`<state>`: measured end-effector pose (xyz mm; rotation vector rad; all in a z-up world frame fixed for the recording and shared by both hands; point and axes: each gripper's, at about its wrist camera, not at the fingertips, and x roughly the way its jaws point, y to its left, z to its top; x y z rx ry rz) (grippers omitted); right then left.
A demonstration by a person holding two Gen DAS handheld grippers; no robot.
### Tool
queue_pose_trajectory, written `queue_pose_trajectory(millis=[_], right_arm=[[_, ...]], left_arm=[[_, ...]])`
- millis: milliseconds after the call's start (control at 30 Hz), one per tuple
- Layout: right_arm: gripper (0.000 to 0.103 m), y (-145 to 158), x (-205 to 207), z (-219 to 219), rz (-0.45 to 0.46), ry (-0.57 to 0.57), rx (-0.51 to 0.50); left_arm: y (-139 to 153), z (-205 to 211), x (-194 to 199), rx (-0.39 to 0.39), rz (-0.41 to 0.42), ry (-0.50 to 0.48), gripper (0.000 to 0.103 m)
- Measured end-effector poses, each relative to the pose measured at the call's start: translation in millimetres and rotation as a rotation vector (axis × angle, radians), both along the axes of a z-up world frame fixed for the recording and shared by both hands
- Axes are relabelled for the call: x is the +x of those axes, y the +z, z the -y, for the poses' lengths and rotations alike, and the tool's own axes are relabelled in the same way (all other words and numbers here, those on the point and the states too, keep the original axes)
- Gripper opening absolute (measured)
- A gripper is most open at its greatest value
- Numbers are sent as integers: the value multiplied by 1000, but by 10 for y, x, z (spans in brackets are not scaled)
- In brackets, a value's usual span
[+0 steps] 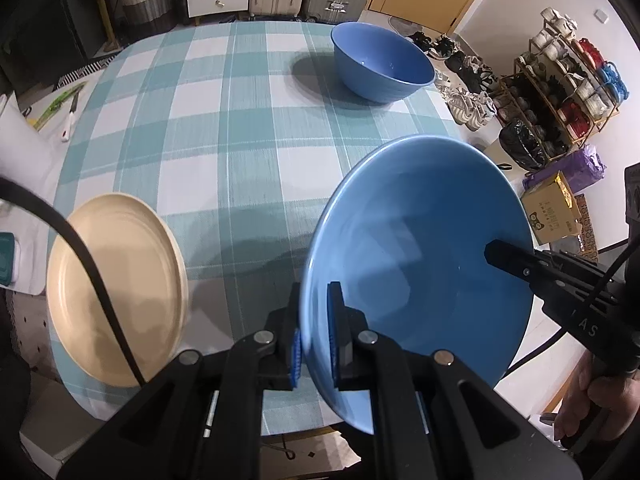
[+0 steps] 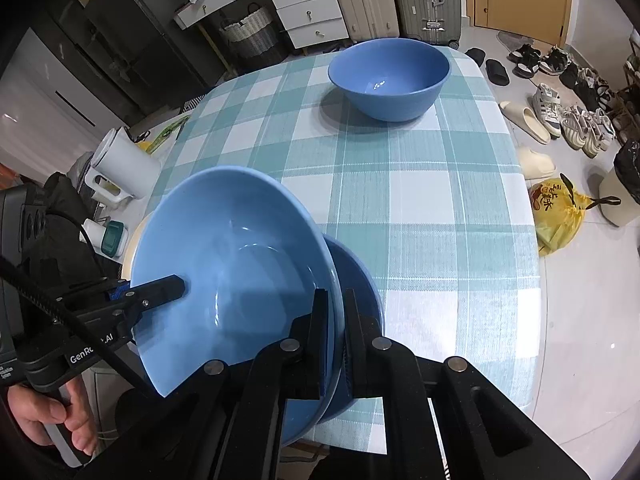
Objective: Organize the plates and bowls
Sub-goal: 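Lower the light blue bowl into the dark blue bowl with both tools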
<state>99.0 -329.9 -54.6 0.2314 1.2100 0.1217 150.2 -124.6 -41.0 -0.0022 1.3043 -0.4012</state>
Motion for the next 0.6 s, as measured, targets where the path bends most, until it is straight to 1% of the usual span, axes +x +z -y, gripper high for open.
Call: queue_pose_trajectory(millis=[367, 500, 600], right_arm=[[6, -47, -43, -28, -17, 8, -27], [6, -109, -57, -21, -29, 4, -25], [6, -152, -43, -28, -38, 1, -38]], left_arm=[[-96, 13, -69, 13, -15, 11, 7], [-151, 25, -91, 22, -22, 8, 7], [-191, 28, -87, 13, -32, 9, 9]])
